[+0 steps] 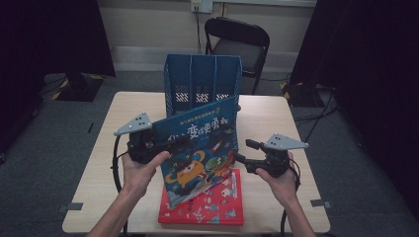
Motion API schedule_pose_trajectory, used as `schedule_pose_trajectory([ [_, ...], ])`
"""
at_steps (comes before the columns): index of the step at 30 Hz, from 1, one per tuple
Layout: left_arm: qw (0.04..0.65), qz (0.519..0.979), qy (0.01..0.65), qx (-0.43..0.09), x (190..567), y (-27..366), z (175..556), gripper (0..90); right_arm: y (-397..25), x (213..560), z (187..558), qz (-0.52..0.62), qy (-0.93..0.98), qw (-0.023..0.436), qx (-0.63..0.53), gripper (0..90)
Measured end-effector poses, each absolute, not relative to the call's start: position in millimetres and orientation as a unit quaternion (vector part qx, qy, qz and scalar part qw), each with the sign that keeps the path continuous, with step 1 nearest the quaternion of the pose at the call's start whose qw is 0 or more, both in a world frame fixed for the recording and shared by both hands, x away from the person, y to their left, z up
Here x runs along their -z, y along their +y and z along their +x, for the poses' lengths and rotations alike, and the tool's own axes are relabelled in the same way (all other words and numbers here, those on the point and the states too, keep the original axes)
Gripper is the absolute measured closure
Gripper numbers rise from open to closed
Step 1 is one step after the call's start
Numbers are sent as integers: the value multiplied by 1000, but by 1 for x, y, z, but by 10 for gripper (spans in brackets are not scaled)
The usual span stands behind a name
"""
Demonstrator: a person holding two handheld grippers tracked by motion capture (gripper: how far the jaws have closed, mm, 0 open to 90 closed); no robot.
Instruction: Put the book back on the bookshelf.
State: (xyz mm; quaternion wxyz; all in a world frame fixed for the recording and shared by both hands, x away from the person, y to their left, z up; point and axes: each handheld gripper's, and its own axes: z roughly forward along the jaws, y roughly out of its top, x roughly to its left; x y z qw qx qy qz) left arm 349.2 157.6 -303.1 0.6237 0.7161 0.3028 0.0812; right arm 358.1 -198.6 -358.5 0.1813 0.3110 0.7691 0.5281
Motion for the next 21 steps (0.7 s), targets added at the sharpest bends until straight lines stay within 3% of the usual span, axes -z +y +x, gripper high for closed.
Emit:
schedule_pose_trajectory([
  [21, 604, 732, 294, -112, 282, 177, 349, 833, -200, 365, 359, 317, 774, 174, -519, 341],
])
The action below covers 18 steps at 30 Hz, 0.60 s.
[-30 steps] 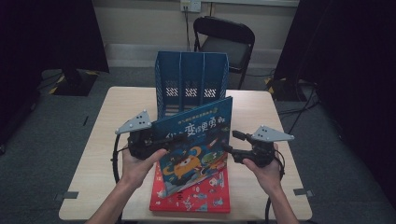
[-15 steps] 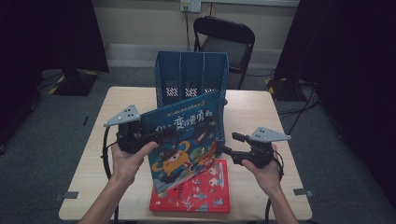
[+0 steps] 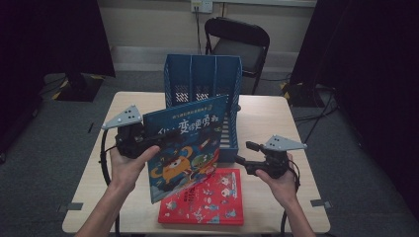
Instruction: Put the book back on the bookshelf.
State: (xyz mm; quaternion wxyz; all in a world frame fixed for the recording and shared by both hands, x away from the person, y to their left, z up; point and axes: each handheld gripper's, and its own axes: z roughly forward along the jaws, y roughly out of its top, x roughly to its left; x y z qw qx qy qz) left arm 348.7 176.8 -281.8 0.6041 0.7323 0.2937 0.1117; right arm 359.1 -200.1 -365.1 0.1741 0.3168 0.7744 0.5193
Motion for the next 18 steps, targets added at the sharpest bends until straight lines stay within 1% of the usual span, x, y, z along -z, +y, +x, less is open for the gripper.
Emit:
schedule_pose_trajectory([
  [18, 605, 723, 306, -132, 260, 197, 349, 833, -198, 364, 361, 317, 774, 174, -519, 337],
])
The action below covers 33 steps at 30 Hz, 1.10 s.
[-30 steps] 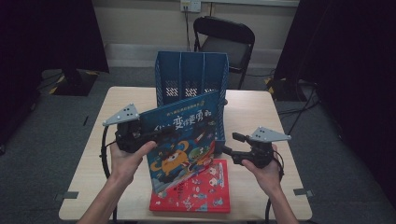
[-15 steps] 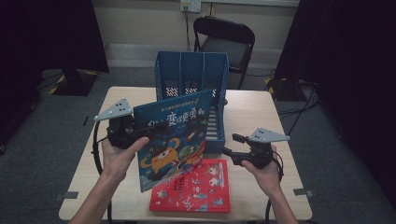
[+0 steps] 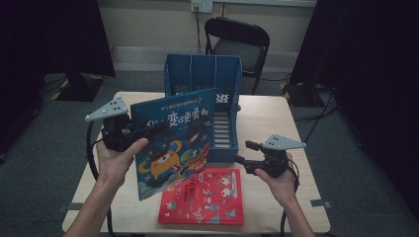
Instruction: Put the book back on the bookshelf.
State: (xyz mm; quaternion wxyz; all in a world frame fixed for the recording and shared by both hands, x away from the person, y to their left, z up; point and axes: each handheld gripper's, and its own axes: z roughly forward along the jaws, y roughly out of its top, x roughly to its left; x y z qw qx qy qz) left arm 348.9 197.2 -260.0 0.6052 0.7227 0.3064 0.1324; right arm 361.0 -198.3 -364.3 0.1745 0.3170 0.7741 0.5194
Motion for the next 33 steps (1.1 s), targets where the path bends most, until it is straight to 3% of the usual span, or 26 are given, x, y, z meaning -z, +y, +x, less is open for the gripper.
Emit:
schedule_pose_trajectory([
  [33, 616, 684, 344, -182, 221, 231, 371, 833, -198, 366, 362, 318, 778, 166, -515, 335],
])
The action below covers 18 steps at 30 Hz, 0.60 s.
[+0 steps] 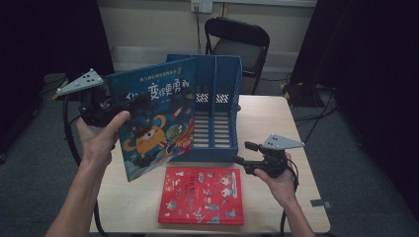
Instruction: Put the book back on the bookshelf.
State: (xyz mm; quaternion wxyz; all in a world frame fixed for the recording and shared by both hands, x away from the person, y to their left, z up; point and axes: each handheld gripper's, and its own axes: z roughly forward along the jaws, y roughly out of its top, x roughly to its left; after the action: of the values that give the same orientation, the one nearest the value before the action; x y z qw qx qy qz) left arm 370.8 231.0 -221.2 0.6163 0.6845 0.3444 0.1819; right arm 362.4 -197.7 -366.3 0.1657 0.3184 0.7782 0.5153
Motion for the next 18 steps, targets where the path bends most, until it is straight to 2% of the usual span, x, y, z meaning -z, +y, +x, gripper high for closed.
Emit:
schedule_pose_trajectory([
  [18, 598, 662, 388, -232, 226, 233, 399, 833, -193, 368, 363, 311, 784, 161, -512, 334],
])
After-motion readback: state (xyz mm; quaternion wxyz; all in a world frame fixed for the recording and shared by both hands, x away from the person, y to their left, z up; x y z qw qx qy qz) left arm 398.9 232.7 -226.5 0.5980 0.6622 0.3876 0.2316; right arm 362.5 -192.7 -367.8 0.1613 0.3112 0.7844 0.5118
